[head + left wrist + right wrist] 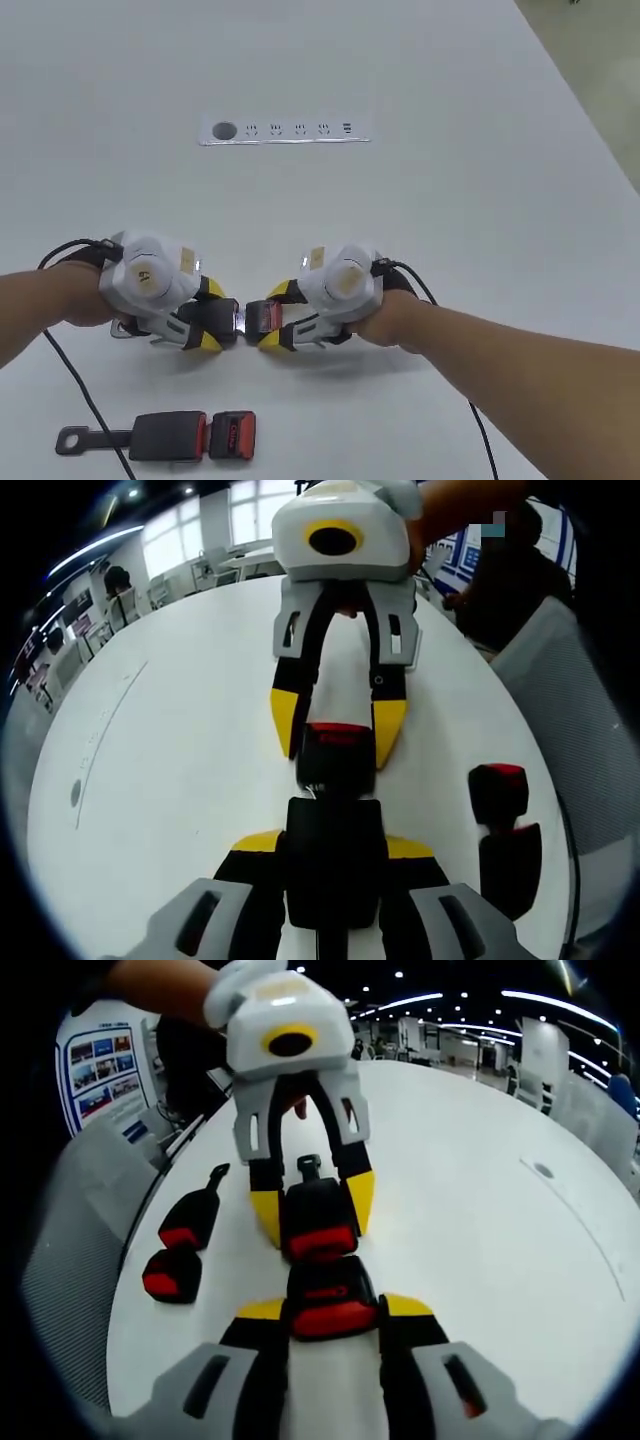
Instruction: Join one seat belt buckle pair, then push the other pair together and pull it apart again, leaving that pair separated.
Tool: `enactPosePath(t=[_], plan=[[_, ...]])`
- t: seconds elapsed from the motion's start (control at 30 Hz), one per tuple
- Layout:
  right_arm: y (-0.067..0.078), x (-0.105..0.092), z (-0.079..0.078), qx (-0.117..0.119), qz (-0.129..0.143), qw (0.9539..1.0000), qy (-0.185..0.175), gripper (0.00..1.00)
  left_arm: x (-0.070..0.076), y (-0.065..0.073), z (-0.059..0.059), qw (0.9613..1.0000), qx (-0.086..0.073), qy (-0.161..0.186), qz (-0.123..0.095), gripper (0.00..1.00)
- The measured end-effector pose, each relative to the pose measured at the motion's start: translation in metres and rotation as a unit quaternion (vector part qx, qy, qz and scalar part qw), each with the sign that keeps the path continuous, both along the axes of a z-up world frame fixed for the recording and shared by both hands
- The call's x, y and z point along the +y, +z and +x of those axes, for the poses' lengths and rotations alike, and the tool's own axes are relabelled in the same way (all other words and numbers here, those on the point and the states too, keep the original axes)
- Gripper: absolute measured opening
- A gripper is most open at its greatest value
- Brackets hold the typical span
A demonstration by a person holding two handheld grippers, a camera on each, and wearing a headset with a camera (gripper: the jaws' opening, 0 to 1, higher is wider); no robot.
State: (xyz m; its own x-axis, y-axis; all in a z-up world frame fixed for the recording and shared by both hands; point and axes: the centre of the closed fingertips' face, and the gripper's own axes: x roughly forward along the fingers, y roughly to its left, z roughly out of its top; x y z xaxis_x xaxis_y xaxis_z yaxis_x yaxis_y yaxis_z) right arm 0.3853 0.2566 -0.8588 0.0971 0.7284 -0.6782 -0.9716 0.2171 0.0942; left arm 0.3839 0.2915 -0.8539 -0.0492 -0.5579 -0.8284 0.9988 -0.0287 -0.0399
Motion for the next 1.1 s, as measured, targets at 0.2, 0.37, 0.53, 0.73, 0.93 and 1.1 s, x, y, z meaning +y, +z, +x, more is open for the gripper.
enactPosePath(t=[0.2, 0.37, 0.53, 0.73, 0.93, 1.1], plan=[[0.000, -0.012, -0.003, 0.000, -0.008, 1.0000, 0.001, 0.35, 0.001, -0.001, 0.000, 1.0000, 0.000, 0.001, -0.004, 0.37], [0.000, -0.016, -0.005, -0.001, -0.010, 1.0000, 0.000, 0.35, 0.001, -0.001, 0.000, 1.0000, -0.001, 0.000, -0.003, 0.37], [0.000, -0.026, -0.007, 0.002, -0.008, 1.0000, -0.005, 0.35, 0.001, -0.001, 0.000, 1.0000, 0.000, -0.002, -0.003, 0.37], [0.000, -0.040, -0.009, 0.001, -0.010, 0.9999, -0.007, 0.35, 0.003, -0.003, 0.000, 1.0000, 0.000, -0.004, 0.000, 0.37], [0.000, -0.055, -0.010, 0.000, -0.012, 0.9999, -0.011, 0.35, 0.003, -0.004, 0.001, 1.0000, 0.001, -0.002, 0.001, 0.37], [-0.002, -0.070, -0.011, 0.002, -0.017, 0.9997, -0.016, 0.35, 0.003, -0.003, 0.001, 1.0000, 0.001, -0.002, 0.001, 0.37]])
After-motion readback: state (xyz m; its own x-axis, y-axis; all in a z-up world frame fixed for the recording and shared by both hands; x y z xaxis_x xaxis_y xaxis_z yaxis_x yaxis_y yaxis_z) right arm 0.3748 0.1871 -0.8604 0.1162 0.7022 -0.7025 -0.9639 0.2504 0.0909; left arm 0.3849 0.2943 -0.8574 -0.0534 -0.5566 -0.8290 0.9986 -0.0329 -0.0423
